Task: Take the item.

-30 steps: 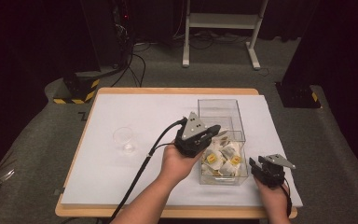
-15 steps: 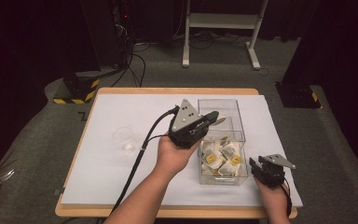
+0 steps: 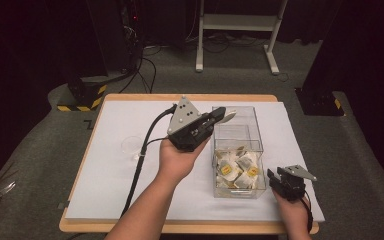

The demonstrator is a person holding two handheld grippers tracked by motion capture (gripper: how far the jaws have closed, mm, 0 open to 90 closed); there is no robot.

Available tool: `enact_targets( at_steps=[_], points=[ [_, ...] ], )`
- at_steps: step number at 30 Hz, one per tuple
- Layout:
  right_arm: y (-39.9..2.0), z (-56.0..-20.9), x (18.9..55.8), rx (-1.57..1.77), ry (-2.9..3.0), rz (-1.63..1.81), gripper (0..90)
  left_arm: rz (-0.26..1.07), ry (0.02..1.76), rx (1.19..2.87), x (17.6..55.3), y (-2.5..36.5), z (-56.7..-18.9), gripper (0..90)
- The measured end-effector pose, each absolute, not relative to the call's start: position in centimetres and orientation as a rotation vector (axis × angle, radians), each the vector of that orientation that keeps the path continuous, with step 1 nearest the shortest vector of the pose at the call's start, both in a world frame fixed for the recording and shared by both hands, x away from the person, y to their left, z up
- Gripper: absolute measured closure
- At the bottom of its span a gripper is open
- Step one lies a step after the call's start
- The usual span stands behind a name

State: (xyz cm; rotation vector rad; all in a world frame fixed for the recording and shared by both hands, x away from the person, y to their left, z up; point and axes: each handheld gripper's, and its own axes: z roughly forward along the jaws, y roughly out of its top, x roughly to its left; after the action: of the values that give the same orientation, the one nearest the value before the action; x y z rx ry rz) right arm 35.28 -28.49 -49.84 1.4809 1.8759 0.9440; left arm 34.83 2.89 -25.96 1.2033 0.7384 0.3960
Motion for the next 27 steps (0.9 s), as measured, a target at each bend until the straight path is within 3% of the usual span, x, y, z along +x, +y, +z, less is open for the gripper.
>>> enact_targets(
  at_steps=[27],
  points=[
    [-28.4,-49.9,35.4,1.489,1.872,0.92,58.3,0.584,0.858,1.124,38.2,12.4,-25.6,90.0]
  ],
)
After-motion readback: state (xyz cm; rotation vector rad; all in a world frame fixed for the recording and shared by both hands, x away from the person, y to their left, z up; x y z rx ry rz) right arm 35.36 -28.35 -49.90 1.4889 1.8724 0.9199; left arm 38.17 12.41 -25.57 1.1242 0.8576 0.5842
